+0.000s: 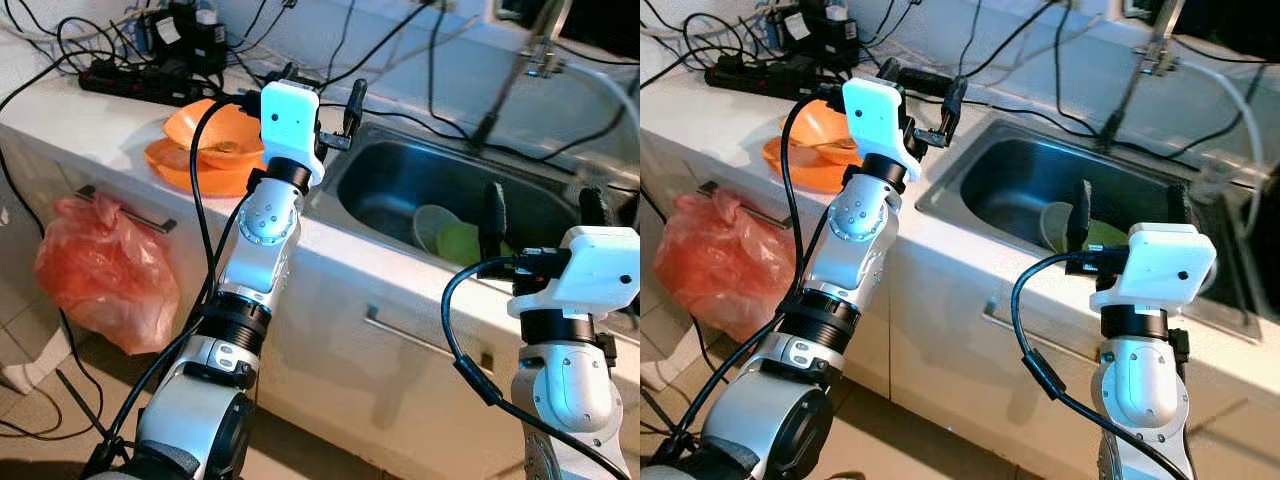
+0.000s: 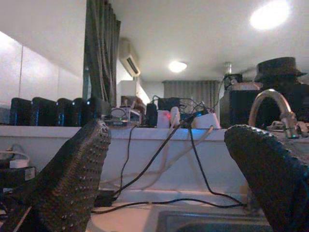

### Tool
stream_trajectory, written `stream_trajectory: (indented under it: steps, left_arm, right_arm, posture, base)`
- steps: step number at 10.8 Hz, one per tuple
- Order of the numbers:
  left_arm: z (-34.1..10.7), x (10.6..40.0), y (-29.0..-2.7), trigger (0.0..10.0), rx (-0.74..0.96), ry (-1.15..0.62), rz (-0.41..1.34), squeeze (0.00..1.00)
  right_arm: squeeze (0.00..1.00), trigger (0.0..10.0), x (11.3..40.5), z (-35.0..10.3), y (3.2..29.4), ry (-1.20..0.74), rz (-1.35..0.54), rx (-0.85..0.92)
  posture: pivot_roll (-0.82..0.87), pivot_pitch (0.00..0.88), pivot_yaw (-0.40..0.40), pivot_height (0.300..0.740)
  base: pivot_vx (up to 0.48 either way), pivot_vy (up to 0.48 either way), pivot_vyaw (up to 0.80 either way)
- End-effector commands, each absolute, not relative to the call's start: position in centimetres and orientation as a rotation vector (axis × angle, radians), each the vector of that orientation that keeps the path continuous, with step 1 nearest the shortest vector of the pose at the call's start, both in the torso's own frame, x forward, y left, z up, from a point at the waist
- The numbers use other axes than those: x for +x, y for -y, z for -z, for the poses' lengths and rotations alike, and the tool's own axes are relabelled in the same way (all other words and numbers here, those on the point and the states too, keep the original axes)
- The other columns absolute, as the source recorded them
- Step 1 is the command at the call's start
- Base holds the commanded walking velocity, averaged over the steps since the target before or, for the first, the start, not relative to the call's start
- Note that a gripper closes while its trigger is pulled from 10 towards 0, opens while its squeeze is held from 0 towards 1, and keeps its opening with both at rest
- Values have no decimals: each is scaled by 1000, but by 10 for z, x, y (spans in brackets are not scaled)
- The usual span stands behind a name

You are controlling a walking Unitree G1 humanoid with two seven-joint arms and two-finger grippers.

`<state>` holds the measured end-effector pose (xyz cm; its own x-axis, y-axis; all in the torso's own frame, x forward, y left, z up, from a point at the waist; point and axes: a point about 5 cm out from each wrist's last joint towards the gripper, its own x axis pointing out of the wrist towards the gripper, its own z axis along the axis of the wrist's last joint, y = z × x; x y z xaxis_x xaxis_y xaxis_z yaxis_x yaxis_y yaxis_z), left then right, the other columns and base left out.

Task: Kitchen organization

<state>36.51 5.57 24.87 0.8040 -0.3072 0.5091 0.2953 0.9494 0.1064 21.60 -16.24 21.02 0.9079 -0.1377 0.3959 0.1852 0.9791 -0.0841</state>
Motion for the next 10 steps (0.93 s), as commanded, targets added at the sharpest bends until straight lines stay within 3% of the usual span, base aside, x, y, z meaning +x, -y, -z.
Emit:
stream_trajectory:
  steps: [1,4,8,10]
  left_arm:
    - [-253,364,-51,10000,27,555,341,0]
    - [-251,365,-50,10000,23,541,339,0]
    - [-257,367,-49,10000,7,543,356,0]
    - [-262,367,-50,10000,-2,560,350,0]
  right_arm:
    - [0,10000,217,-212,166,396,185,-118]
    - [0,10000,218,-210,166,386,187,-96]
    - [0,10000,218,-212,166,396,187,-109]
    - [0,10000,217,-213,166,400,183,-124]
  posture:
    - [105,0,-121,740]
    - [103,0,-120,740]
    - [101,0,-116,740]
    - [101,0,-116,740]
  base:
    - [0,0,0]
    - [0,0,-458]
    - [0,0,0]
    - [289,124,0]
